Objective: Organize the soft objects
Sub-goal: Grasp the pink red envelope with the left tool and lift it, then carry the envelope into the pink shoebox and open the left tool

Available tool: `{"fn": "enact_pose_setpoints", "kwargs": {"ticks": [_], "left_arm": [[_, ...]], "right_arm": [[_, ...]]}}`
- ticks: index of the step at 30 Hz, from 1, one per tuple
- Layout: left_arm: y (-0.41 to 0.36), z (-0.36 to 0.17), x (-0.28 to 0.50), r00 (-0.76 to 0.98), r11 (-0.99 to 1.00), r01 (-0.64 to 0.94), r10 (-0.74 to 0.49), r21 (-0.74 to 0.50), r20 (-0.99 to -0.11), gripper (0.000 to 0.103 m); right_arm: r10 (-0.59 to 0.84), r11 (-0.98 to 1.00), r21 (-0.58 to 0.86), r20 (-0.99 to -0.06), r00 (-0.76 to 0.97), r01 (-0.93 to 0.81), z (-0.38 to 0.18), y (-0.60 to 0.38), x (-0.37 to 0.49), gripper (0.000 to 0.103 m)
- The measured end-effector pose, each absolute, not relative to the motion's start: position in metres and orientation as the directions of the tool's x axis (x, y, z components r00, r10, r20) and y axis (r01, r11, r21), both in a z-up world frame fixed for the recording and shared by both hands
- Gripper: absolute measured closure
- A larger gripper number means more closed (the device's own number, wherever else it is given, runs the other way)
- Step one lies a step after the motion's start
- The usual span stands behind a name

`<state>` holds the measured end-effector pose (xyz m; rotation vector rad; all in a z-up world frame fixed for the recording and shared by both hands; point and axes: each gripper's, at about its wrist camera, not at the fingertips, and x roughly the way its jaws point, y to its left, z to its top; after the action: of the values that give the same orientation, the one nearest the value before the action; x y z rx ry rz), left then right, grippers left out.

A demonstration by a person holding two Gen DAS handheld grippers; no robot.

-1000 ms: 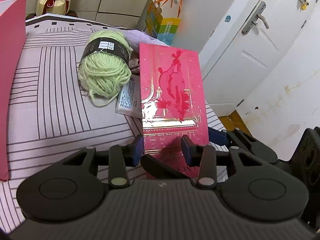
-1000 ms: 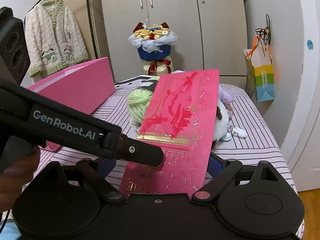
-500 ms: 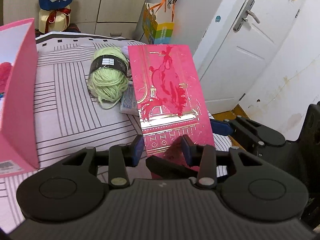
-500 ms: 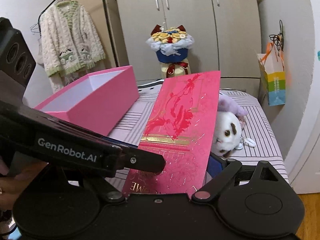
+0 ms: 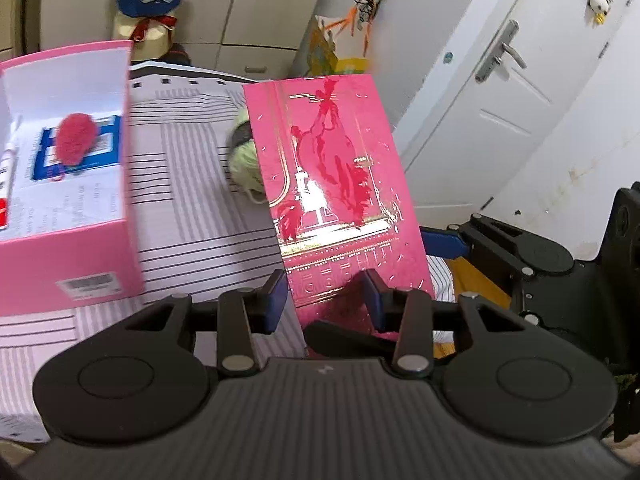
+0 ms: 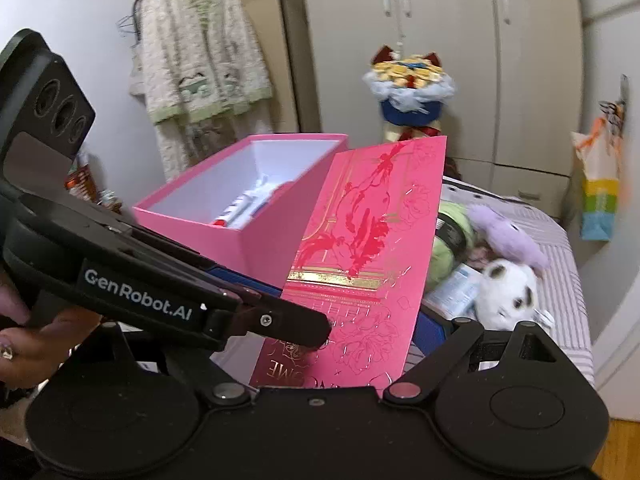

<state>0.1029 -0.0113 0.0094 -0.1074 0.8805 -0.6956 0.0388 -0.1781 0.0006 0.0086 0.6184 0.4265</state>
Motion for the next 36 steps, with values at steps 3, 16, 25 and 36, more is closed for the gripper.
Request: {"fn": "enact_pose_setpoints", "kwargs": {"ticks": [3,16,25,36], "left_arm": [[0.009,0.017,0.103,0.455,0.79,0.492,-0.592,-0.366,-0.665,0.064],[0.087,0.043,0.132,0.606,0.845,0.383,-0.534,-0.373,-0.589,0.064],[0.133,0.034,0.18,0.635,0.871,0.298,-0.487,-0.391,-0.6,0.064],[0.167,0.001,0.23,0.606,0.882,0.197,-0.453,-0.428,-0.654,0.064]], "right_arm": [[0.424,0.896,0.143,-0.558,0.714,-0.421,0.01,-0.164,0.043,0.009],[0.539,0.826,0.15,-0.494,0.682,-0.544,0.038,-0.099,0.087,0.009],[0.591,0.791,0.195,-0.487,0.643,-0.579,0.034,-0.056,0.143,0.009],[0.618,0.77,0.287,-0.557,0.555,-0.57,0.002,-0.022,0.2,0.011]]}}
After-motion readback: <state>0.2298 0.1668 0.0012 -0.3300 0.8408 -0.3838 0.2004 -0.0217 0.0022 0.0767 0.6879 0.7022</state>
